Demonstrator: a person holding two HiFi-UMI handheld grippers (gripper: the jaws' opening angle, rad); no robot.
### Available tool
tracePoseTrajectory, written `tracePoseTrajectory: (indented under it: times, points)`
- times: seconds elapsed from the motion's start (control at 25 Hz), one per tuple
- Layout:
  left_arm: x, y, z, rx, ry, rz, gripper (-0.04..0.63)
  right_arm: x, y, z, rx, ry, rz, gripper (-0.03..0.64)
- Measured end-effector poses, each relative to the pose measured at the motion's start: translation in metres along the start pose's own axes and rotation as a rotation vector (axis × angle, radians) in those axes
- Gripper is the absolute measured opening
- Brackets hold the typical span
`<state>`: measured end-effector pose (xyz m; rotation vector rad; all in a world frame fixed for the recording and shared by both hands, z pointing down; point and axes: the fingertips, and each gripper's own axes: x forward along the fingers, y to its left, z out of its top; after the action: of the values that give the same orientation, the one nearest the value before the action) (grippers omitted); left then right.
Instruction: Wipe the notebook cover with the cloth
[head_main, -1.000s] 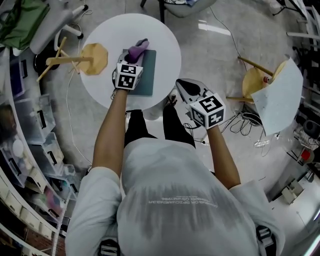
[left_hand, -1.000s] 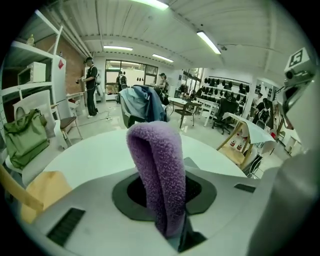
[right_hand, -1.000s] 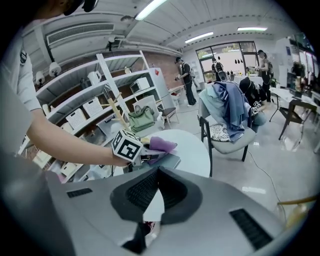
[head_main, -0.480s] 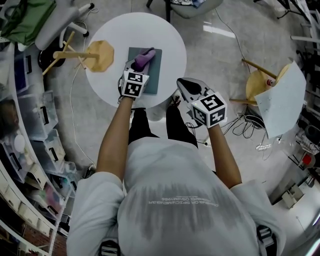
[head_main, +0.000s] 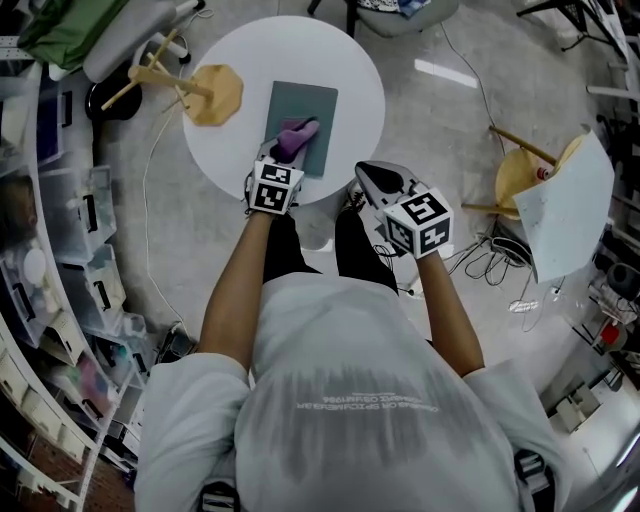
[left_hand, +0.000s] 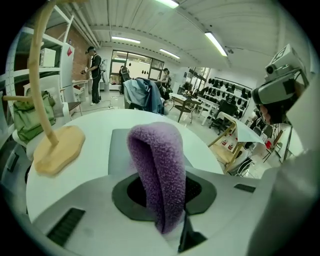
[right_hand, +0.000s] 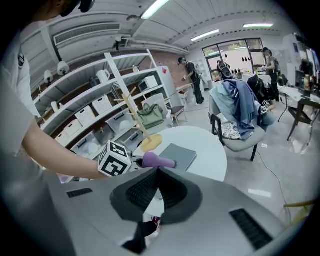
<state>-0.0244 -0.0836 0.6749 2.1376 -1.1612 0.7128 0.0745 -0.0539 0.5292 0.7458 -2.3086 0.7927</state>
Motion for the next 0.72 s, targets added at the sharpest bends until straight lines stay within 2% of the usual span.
tracePoseTrajectory:
  times: [0.2,0.44,0.72]
  points:
    - [-0.017,-0.015,-0.024,-0.037,-0.004,-0.004,0.077,0.001,0.015,-0.002,-0.024,0.003,0.028,0.002]
    - [-0.034,-0.022,-0.047,-0.117,-0.005,-0.014,0.077,0.008,0.031,-0.001,-0.052,0.019,0.057,0.002]
    - [-0.040,-0.027,-0.065,-0.148,0.038,-0.031,0.077,0.016,0.036,0.008,-0.064,0.021,0.073,0.002]
